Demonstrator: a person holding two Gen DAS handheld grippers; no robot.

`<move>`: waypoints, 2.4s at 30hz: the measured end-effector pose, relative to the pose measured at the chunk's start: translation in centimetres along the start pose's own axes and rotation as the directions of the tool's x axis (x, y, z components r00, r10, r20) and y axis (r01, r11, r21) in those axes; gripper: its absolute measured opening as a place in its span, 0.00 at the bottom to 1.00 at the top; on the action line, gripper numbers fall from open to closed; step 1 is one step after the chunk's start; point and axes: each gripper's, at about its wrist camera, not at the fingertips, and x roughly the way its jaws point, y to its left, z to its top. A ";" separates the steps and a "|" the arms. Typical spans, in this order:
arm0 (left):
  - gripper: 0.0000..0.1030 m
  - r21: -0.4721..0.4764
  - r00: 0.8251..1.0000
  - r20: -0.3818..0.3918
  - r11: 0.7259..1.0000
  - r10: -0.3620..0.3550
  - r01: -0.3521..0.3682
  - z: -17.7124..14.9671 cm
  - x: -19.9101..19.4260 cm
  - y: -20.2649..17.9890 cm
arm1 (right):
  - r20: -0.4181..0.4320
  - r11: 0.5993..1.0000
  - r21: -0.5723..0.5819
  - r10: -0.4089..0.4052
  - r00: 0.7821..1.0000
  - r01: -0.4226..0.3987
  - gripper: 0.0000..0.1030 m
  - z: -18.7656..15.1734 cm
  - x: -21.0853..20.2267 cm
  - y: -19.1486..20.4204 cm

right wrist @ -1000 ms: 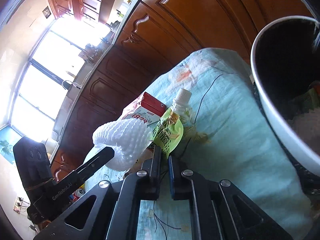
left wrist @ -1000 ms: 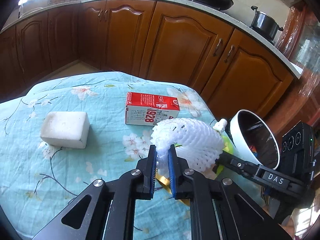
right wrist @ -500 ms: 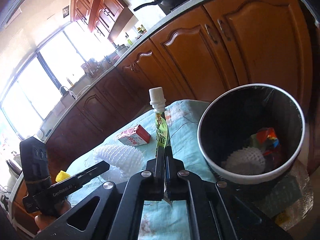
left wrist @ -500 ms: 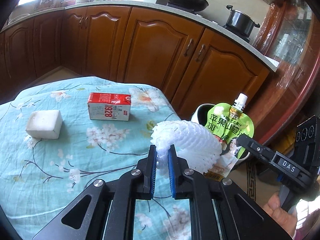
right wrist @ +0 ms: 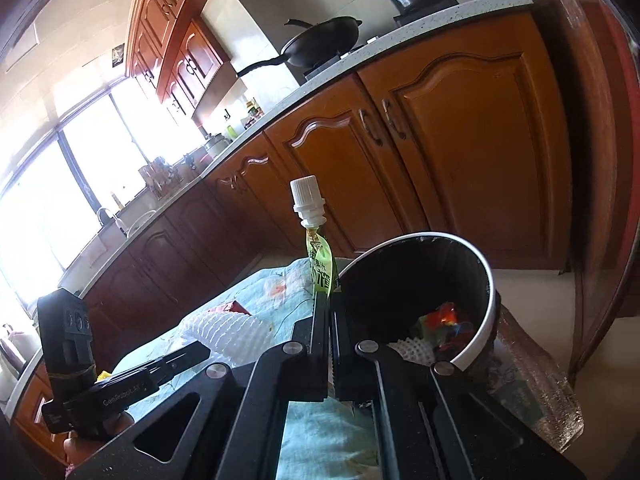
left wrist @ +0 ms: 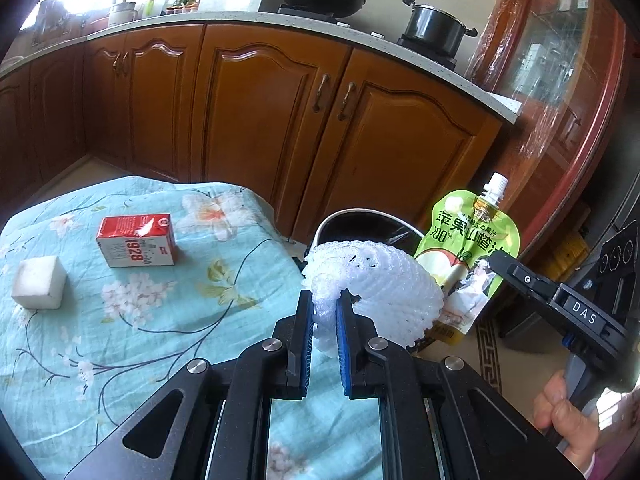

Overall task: Collect trash
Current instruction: 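Carry the foam net and green pouch over the bin and open both tools, then move both open tools back toward the sponge and milk carton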

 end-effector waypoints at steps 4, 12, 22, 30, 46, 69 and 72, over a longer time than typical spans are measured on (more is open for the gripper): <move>0.09 0.019 1.000 -0.010 1.000 0.004 -0.004 0.4 1.3 -1.0 | 0.008 1.000 0.013 -0.016 1.000 0.016 0.01 0.6 -0.3 -1.3; 0.09 0.042 0.999 -0.034 0.999 0.017 -0.015 1.0 4.1 -2.2 | 0.012 0.999 0.004 -0.052 0.999 0.052 0.01 1.1 0.5 -2.4; 0.09 0.077 0.997 -0.062 0.997 0.035 -0.030 2.2 7.3 -4.2 | -0.013 0.996 -0.020 -0.089 0.996 0.089 0.01 1.6 2.0 -3.6; 0.10 0.084 0.995 -0.093 0.996 0.041 -0.033 2.3 9.4 -5.0 | -0.046 0.994 -0.035 -0.101 0.994 0.100 0.01 1.7 3.2 -4.1; 0.18 0.083 0.991 -0.121 0.996 0.049 -0.040 2.5 11.6 -5.1 | -0.117 0.990 -0.061 -0.134 0.984 0.127 0.01 1.5 5.9 -4.8; 0.63 0.047 0.993 -0.051 0.993 0.107 -0.105 0.6 6.5 -1.3 | -0.126 0.999 -0.022 -0.040 0.991 0.037 0.65 0.5 5.3 -1.7; 0.63 0.021 0.991 -0.046 0.992 0.122 -0.121 0.2 5.5 0.2 | -0.136 0.999 -0.037 -0.021 0.990 0.016 0.65 0.1 5.7 -0.3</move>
